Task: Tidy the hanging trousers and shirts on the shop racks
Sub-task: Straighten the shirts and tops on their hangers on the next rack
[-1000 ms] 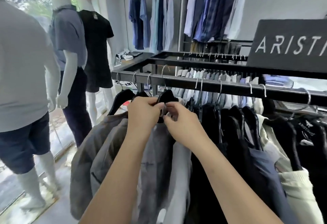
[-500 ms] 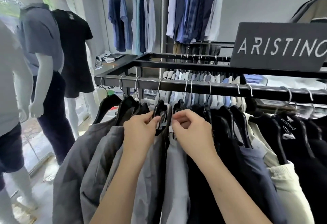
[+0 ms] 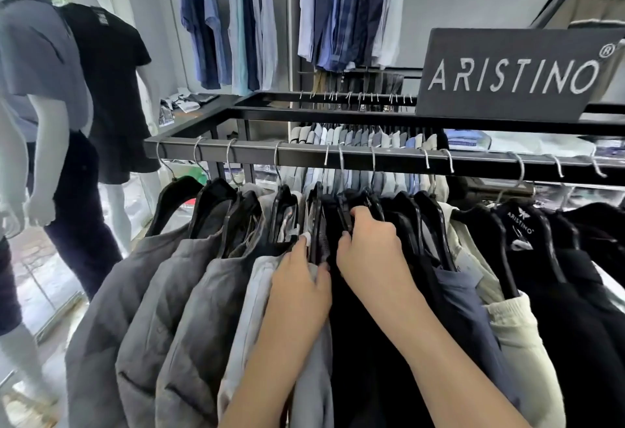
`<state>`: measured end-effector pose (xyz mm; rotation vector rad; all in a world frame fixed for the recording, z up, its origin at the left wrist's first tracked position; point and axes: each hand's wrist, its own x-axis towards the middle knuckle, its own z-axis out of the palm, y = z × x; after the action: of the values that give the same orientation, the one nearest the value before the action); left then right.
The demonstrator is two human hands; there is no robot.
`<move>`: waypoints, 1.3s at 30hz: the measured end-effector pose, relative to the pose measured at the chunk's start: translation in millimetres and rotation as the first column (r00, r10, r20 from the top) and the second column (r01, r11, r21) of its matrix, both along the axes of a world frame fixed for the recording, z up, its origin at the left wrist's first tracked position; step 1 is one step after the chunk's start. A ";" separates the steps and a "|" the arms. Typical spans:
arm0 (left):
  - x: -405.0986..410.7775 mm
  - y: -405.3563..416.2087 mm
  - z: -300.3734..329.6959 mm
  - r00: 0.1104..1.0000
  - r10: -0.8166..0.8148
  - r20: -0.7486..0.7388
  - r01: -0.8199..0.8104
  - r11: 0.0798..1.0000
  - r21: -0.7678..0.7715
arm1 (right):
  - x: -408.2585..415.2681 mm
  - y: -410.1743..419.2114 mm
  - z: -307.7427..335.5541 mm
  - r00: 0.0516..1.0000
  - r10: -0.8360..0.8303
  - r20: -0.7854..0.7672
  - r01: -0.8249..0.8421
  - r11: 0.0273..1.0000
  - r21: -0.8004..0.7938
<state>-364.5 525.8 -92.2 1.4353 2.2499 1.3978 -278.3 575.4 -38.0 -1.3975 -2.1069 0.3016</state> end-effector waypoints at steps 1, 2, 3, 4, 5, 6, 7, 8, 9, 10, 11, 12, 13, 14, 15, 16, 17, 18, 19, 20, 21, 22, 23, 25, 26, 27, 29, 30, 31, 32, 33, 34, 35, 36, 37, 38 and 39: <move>-4.1 0.9 -1.0 1.000 0.000 -0.014 0.000 1.000 -0.001 | 3.3 0.8 2.0 1.000 -0.013 0.020 0.014 1.000 -0.006; -7.3 2.0 -1.2 0.999 0.015 -0.038 -0.015 1.000 0.002 | 6.8 1.6 3.5 0.999 -0.025 0.035 0.026 1.000 -0.008; -9.4 3.4 -1.0 0.998 0.031 -0.060 -0.031 1.000 0.004 | 9.9 3.0 3.9 0.998 -0.032 0.053 0.033 0.999 -0.010; -10.2 4.3 -0.8 0.996 0.038 -0.077 -0.037 0.999 0.008 | 12.6 4.5 4.9 0.997 -0.032 0.066 0.033 0.999 -0.009; -10.1 4.9 -0.6 0.996 0.035 -0.084 -0.035 0.999 0.008 | 14.6 6.2 5.2 0.996 -0.030 0.078 0.032 0.999 -0.016; -10.2 4.8 -0.9 0.996 0.032 -0.083 -0.031 0.999 0.012 | 15.8 8.3 4.9 0.996 -0.026 0.081 0.029 0.999 -0.032; -10.5 4.9 -1.6 0.996 0.031 -0.081 -0.030 0.999 0.015 | 16.0 11.0 3.3 0.998 -0.018 0.068 0.022 0.998 -0.059; -10.5 5.0 -2.0 0.996 0.031 -0.088 -0.030 0.999 0.019 | 16.0 14.2 0.3 0.999 0.000 0.032 0.002 0.997 -0.081; -10.2 4.3 -1.1 0.995 0.036 -0.090 -0.034 0.999 0.022 | 15.4 17.0 -3.1 1.000 0.018 -0.017 -0.019 0.995 -0.099; -10.4 4.3 0.3 0.995 0.048 -0.085 -0.046 0.999 0.029 | 15.5 18.9 -5.6 0.996 0.032 -0.078 -0.041 0.992 -0.118; -11.1 5.1 3.2 0.995 0.067 -0.072 -0.065 0.997 0.033 | 16.3 20.4 -7.0 0.991 0.041 -0.127 -0.059 0.987 -0.147; -11.7 6.6 7.1 0.994 0.086 -0.065 -0.084 0.996 0.035 | 17.9 21.9 -7.6 0.985 0.051 -0.168 -0.080 0.982 -0.173; -12.1 9.2 11.7 0.993 0.097 -0.067 -0.095 0.995 0.036 | 19.7 22.9 -7.4 0.979 0.056 -0.198 -0.096 0.975 -0.201; -12.6 12.3 16.6 0.992 0.100 -0.074 -0.097 0.995 0.036 | 21.1 23.6 -7.1 0.974 0.062 -0.220 -0.111 0.970 -0.218; -13.1 16.2 22.0 0.992 0.098 -0.078 -0.095 0.995 0.036 | 22.0 22.8 -6.7 0.970 0.066 -0.236 -0.120 0.967 -0.226; -13.4 19.9 27.9 0.992 0.091 -0.089 -0.088 0.995 0.036 | 22.1 22.2 -7.1 0.964 0.072 -0.256 -0.130 0.967 -0.218; -13.8 24.3 33.8 0.991 0.086 -0.106 -0.082 0.996 0.038 | 21.6 21.2 -7.8 0.959 0.071 -0.273 -0.131 0.969 -0.209; -15.1 29.4 38.8 0.989 0.083 -0.123 -0.080 0.996 0.032 | 21.4 20.5 -8.5 0.954 0.071 -0.292 -0.133 0.971 -0.198; -17.1 34.7 42.5 0.988 0.085 -0.131 -0.085 0.996 0.011 | 21.4 19.0 -8.5 0.952 0.065 -0.300 -0.128 0.973 -0.193; -19.0 39.2 43.7 0.987 0.090 -0.132 -0.092 0.996 -0.016 | 22.6 17.7 -8.5 0.954 0.066 -0.293 -0.121 0.977 -0.175; -20.1 43.0 42.0 0.988 0.096 -0.124 -0.102 0.994 -0.043 | 24.3 15.5 -8.0 0.964 0.069 -0.257 -0.110 0.983 -0.149; -19.3 44.9 38.3 0.988 0.101 -0.114 -0.109 0.992 -0.064 | 26.8 13.9 -8.4 0.976 0.079 -0.202 -0.104 0.988 -0.115; -17.1 44.6 32.1 0.988 0.110 -0.109 -0.119 0.990 -0.081 | 29.2 11.4 -8.8 0.986 0.091 -0.139 -0.102 0.992 -0.079; -8.4 36.9 12.9 0.988 0.119 -0.103 -0.128 0.989 -0.081 | 31.4 4.2 -9.8 0.992 0.116 -0.053 -0.117 0.993 -0.007; -3.1 29.4 1.1 0.989 0.116 -0.088 -0.123 0.990 -0.071 | 30.9 1.4 -10.9 0.992 0.125 -0.035 -0.124 0.992 0.023; 1.4 20.5 -11.6 0.991 0.117 -0.058 -0.121 0.990 -0.068 | 29.4 -0.7 -13.5 0.991 0.133 -0.019 -0.132 0.990 0.047; 8.2 -1.7 -35.7 0.990 0.137 0.017 -0.136 0.988 -0.069 | 24.5 -9.0 -22.1 0.987 0.159 0.033 -0.161 0.983 0.085; 11.0 -13.4 -46.0 0.989 0.146 0.036 -0.144 0.988 -0.055 | 22.2 -15.1 -27.9 0.981 0.176 0.077 -0.183 0.978 0.103; 13.8 -25.5 -54.4 0.987 0.154 0.037 -0.152 0.988 -0.039 | 19.9 -21.1 -34.5 0.973 0.198 0.118 -0.211 0.970 0.118; 16.6 -37.6 -61.4 0.987 0.158 0.034 -0.158 0.987 -0.027 | 18.6 -25.9 -42.5 0.963 0.229 0.143 -0.248 0.960 0.134; 19.3 -49.6 -66.6 0.985 0.168 0.029 -0.167 0.986 -0.022 | 17.3 -29.7 -50.4 0.952 0.263 0.160 -0.286 0.947 0.147; 21.0 -61.5 -71.7 0.984 0.179 0.024 -0.179 0.984 -0.020 | 16.4 -32.9 -58.4 0.937 0.297 0.184 -0.326 0.932 0.156; 23.5 -73.3 -75.6 0.982 0.190 0.017 -0.189 0.982 -0.023 | 16.8 -35.2 -64.7 0.919 0.327 0.222 -0.365 0.917 0.162; 26.5 -84.5 -78.1 0.980 0.199 0.011 -0.199 0.980 -0.025 | 18.5 -36.1 -68.4 0.897 0.356 0.263 -0.406 0.898 0.169; 30.0 -96.0 -79.6 0.977 0.211 0.008 -0.211 0.977 -0.031 | 20.5 -36.1 -70.3 0.873 0.388 0.296 -0.448 0.878 0.168; 33.2 -108.4 -80.3 0.974 0.225 0.006 -0.224 0.974 -0.034 | 22.1 -35.7 -71.2 0.850 0.418 0.321 -0.486 0.858 0.167; 35.6 -121.8 -80.7 0.970 0.243 0.006 -0.243 0.969 -0.041 | 23.0 -35.6 -71.3 0.830 0.441 0.342 -0.519 0.835 0.183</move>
<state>-328.8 403.9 -172.9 1.1675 2.5009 1.4104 -255.3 539.8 -109.3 -0.7604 -2.6184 -0.0034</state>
